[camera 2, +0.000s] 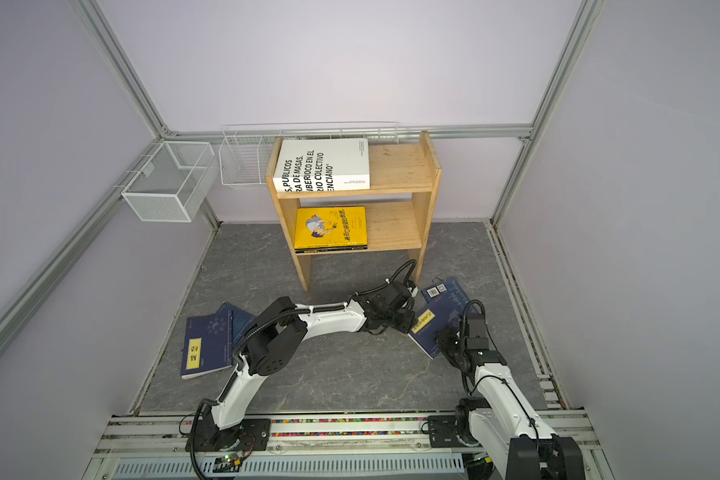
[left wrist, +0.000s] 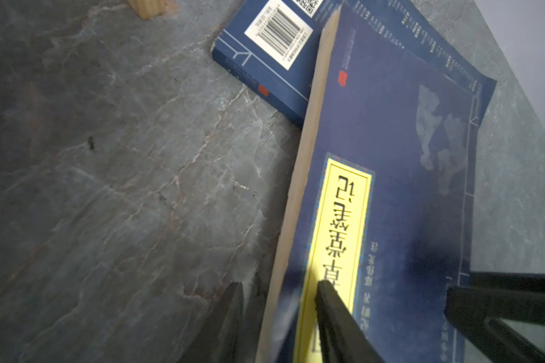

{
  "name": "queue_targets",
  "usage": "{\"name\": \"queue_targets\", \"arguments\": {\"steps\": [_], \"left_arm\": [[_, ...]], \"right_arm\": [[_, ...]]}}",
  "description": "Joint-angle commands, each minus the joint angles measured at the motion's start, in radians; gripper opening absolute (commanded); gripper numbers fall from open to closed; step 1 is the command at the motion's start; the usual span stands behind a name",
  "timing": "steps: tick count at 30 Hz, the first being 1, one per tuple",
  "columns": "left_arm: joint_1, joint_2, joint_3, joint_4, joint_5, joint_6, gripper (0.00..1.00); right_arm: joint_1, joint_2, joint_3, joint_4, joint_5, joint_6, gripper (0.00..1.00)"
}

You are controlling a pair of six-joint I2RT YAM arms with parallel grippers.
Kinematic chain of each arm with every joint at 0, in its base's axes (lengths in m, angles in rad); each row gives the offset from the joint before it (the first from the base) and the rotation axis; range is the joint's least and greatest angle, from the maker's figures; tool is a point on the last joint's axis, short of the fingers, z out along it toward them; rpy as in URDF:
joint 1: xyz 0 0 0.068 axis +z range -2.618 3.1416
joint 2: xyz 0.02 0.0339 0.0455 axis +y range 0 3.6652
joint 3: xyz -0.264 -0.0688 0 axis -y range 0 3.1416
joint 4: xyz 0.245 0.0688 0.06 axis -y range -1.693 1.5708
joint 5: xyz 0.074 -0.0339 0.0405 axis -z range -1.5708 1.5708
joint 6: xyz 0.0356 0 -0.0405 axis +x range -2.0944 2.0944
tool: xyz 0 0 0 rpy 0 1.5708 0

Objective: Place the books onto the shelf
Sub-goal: 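Grasp the blue book's edge with the right gripper and lift it upright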

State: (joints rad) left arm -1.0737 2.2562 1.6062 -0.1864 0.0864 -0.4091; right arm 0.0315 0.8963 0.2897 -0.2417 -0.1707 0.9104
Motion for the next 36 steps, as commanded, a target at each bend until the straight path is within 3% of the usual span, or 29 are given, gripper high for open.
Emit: {"name": "queue_targets", "arguments": {"steps": [1,8,17,21,25,27,32,36], "left_arm": [[-0.009,0.045,0.023,-0.064,0.008,0.024,0.40],[-0.008,0.052,0.034,-0.037,0.086,0.021,0.39],[-0.006,0.062,0.053,0.013,0.176,0.007,0.39],[-0.006,0.060,0.052,0.009,0.168,0.006,0.38],[0.010,0.008,-0.008,0.047,0.169,-0.023,0.40],[0.032,-0.040,-0.068,0.098,0.178,-0.060,0.43],[0.139,-0.208,-0.304,0.370,0.289,-0.242,0.64],[0.212,-0.342,-0.475,0.558,0.383,-0.370,0.72]], "right_arm": [[0.000,-0.080,-0.011,0.048,-0.060,0.004,0.53],[0.000,-0.185,-0.023,0.079,-0.068,0.001,0.53],[-0.001,0.019,-0.036,0.267,-0.114,0.007,0.41],[0.001,0.079,-0.019,0.263,-0.116,-0.015,0.31],[0.001,0.055,0.009,0.188,-0.079,-0.042,0.06],[-0.001,0.029,0.033,0.130,-0.058,-0.054,0.06],[0.005,-0.070,0.088,0.028,-0.081,-0.013,0.06],[0.038,-0.187,0.148,-0.041,-0.067,0.048,0.06]]}}
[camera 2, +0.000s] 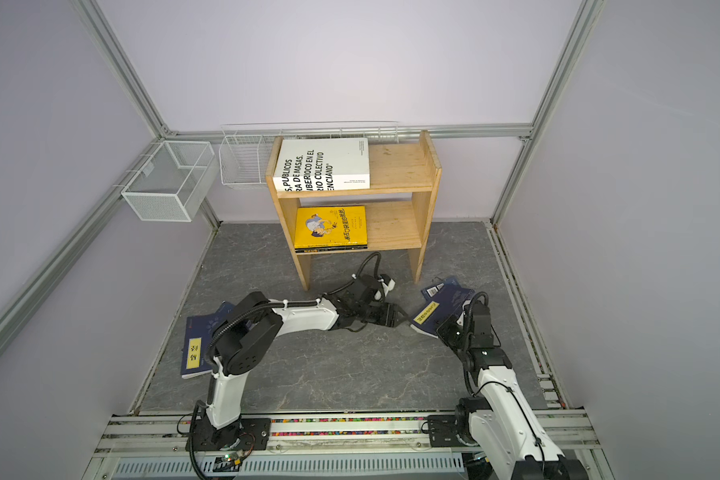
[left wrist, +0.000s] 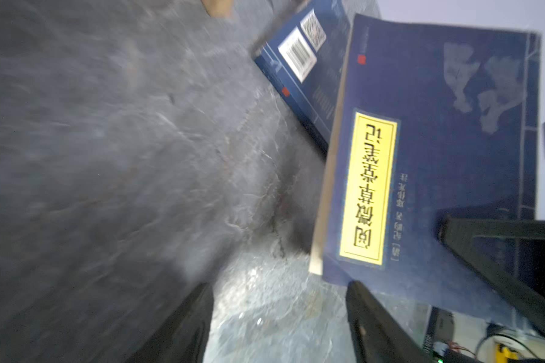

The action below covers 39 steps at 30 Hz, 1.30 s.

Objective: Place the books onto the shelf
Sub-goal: 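Grasp the blue book's edge with the right gripper and lift it upright, then carry the blue book to the shelf with the right gripper while the left grips it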

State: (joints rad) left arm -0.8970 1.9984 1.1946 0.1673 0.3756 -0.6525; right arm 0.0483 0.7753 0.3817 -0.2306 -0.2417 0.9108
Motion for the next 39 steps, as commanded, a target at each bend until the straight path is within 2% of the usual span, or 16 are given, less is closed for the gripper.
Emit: {"name": "queue_targets", "arguments": {"steps": [1,6,12,15,20,22,26,32,36,39], "left_arm": [[0.047,-0.124,-0.100,0.237,0.111,-0.151,0.73],[0.070,-0.322,-0.265,0.326,0.113,-0.235,0.79],[0.081,-0.548,-0.404,0.330,0.028,-0.300,0.86],[0.084,-0.669,-0.476,0.318,-0.063,-0.332,0.91],[0.084,-0.863,-0.539,0.144,-0.258,-0.369,1.00],[0.084,-0.913,-0.541,0.080,-0.305,-0.358,1.00],[0.084,-0.952,-0.551,0.095,-0.330,-0.366,1.00],[0.086,-0.906,-0.502,0.130,-0.316,-0.389,1.00],[0.095,-0.850,-0.505,0.247,-0.288,-0.439,0.98],[0.109,-0.815,-0.523,0.404,-0.261,-0.494,0.95]], "right_arm": [[0.033,-0.092,0.083,-0.076,0.018,0.060,0.06],[0.136,-0.166,0.201,-0.101,0.117,0.107,0.06],[0.310,-0.103,0.288,0.064,0.205,0.157,0.06],[0.421,-0.031,0.337,0.158,0.269,0.153,0.06],[0.585,0.113,0.397,0.358,0.368,0.144,0.06],[0.642,0.175,0.421,0.426,0.400,0.127,0.06],[0.701,0.270,0.446,0.545,0.419,0.130,0.06],[0.746,0.358,0.485,0.670,0.399,0.133,0.06],[0.769,0.396,0.490,0.742,0.378,0.151,0.06],[0.779,0.419,0.490,0.772,0.369,0.175,0.06]]}}
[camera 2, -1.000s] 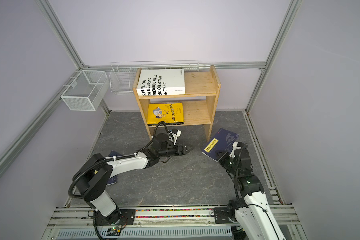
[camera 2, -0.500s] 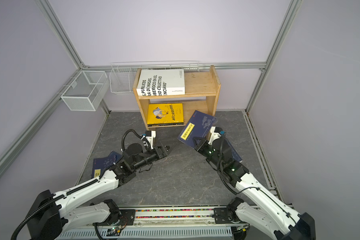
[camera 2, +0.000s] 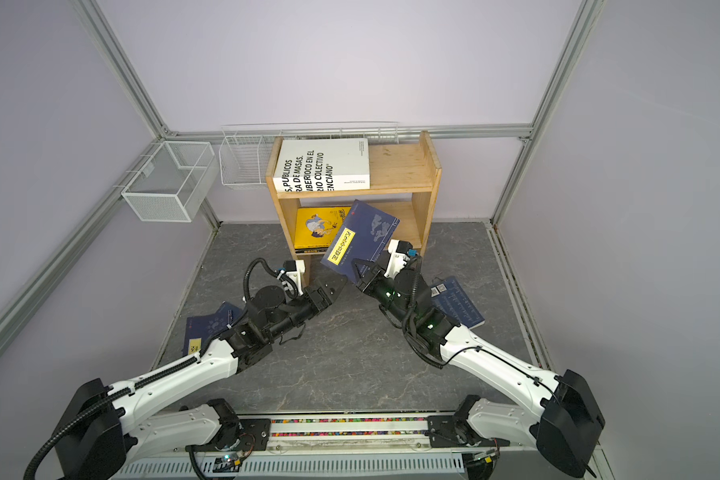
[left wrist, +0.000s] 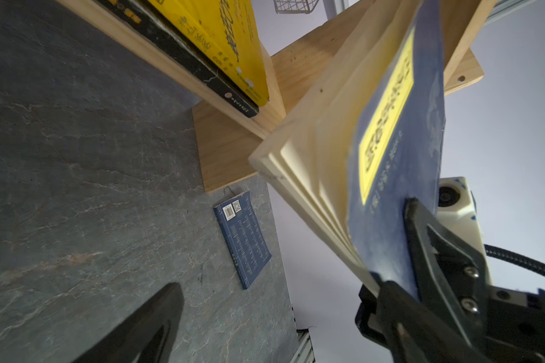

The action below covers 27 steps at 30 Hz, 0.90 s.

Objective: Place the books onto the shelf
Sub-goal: 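Carry the blue book to the shelf with the right gripper while the left grips it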

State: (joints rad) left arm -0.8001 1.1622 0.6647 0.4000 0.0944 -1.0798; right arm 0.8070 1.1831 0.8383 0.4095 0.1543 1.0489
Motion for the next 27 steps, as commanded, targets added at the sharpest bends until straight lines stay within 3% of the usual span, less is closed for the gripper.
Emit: {"name": "queue_targets", "arguments": {"steps": [1,13,21,24,27], "left_arm": [[0.016,0.031,0.003,0.215,0.028,-0.080,0.94],[0.050,0.095,-0.031,0.573,0.059,-0.214,0.79],[0.054,0.096,-0.033,0.537,0.055,-0.227,0.76],[0.059,0.113,-0.020,0.555,0.054,-0.227,0.70],[0.062,0.131,0.013,0.559,0.062,-0.218,0.55]], "right_arm": [[0.024,0.020,0.034,0.144,-0.028,0.049,0.06],[0.044,0.096,0.023,0.247,-0.024,0.103,0.06],[0.045,0.081,0.030,0.229,-0.014,0.085,0.06],[0.046,0.076,0.027,0.234,-0.020,0.091,0.06],[0.047,0.076,0.016,0.251,-0.016,0.098,0.06]]}}
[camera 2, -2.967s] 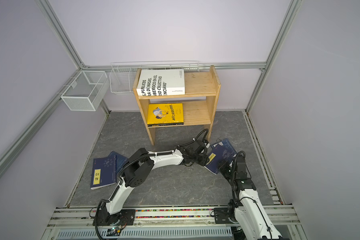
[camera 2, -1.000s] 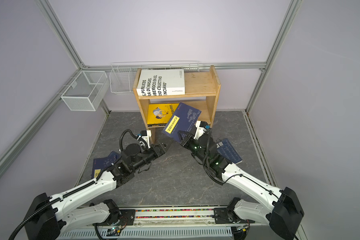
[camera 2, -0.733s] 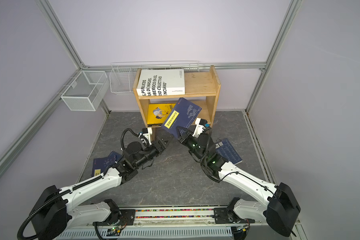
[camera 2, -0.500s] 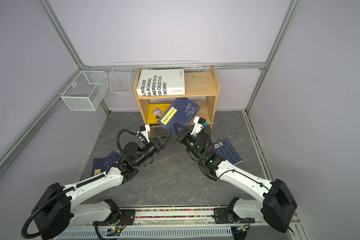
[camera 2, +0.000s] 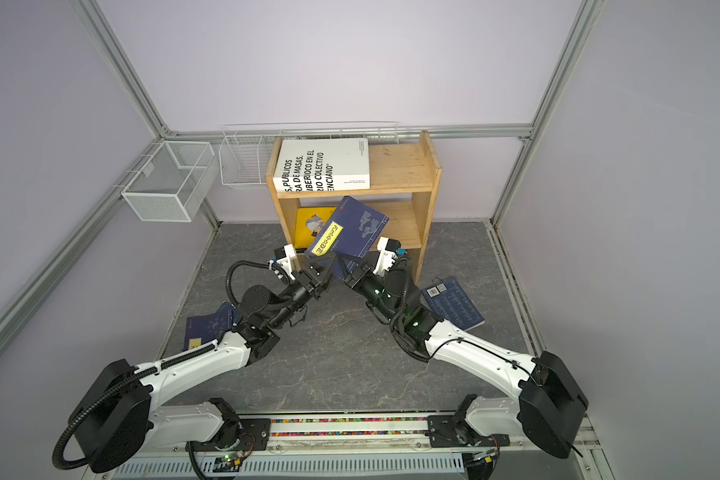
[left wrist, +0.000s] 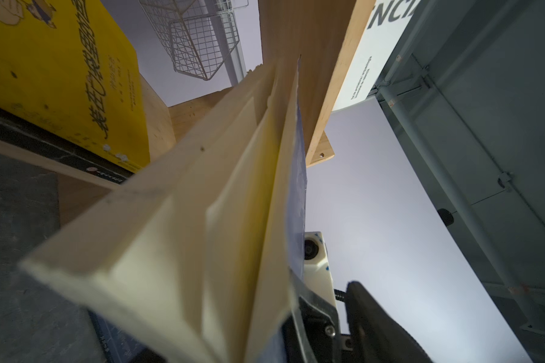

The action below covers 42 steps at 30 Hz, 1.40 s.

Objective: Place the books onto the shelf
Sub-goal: 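Carry the blue book to the shelf with the right gripper while the left grips it, then hold the blue book with both grippers and lower it before the lower shelf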

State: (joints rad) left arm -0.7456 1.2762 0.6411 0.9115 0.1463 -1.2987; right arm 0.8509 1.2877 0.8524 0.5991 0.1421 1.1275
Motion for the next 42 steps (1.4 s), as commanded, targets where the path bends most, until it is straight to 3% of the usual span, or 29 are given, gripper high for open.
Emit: {"name": "queue_targets", "arguments": {"steps": [1,4,7,8,11,13,16,21,23,27,30,34,37,40,42], "left_arm": [[0.008,0.023,0.046,0.048,0.012,0.002,0.47],[0.008,0.038,0.063,0.061,0.016,-0.003,0.24],[0.012,0.034,0.059,0.065,0.016,-0.002,0.11],[0.016,0.029,0.056,0.058,0.017,-0.002,0.08],[0.052,-0.003,0.051,0.007,0.053,-0.001,0.00],[0.106,-0.032,0.064,-0.070,0.138,-0.001,0.00],[0.202,-0.071,0.105,-0.226,0.336,0.031,0.00],[0.317,-0.174,0.156,-0.523,0.591,0.159,0.00],[0.340,-0.214,0.180,-0.632,0.687,0.206,0.00],[0.363,-0.286,0.233,-0.850,0.835,0.349,0.00],[0.363,-0.326,0.227,-0.871,0.872,0.369,0.00],[0.363,-0.335,0.225,-0.854,0.919,0.363,0.00],[0.364,-0.320,0.236,-0.848,0.934,0.369,0.00],[0.365,-0.306,0.258,-0.847,0.943,0.382,0.00],[0.365,-0.302,0.271,-0.857,0.938,0.396,0.00]], "right_arm": [[0.005,-0.025,0.001,0.067,-0.004,0.020,0.06],[0.007,-0.008,-0.002,0.104,-0.013,0.022,0.06],[0.005,0.002,-0.006,0.116,-0.018,0.014,0.13],[0.003,0.001,-0.004,0.111,-0.020,0.007,0.19],[-0.019,-0.020,-0.002,0.058,-0.048,-0.046,0.52],[-0.052,-0.056,0.016,-0.052,-0.077,-0.115,0.71],[-0.120,-0.114,0.076,-0.287,-0.138,-0.211,0.81],[-0.224,-0.206,0.123,-0.530,-0.281,-0.374,0.98],[-0.271,-0.230,0.151,-0.649,-0.387,-0.426,0.99],[-0.391,-0.266,0.147,-0.722,-0.678,-0.452,0.92],[-0.452,-0.256,0.151,-0.756,-0.820,-0.452,0.92],[-0.459,-0.238,0.129,-0.671,-0.953,-0.390,1.00],[-0.457,-0.238,0.108,-0.580,-1.020,-0.321,0.90],[-0.453,-0.245,0.095,-0.597,-1.032,-0.307,0.70],[-0.445,-0.255,0.080,-0.610,-1.039,-0.304,0.63]]}}
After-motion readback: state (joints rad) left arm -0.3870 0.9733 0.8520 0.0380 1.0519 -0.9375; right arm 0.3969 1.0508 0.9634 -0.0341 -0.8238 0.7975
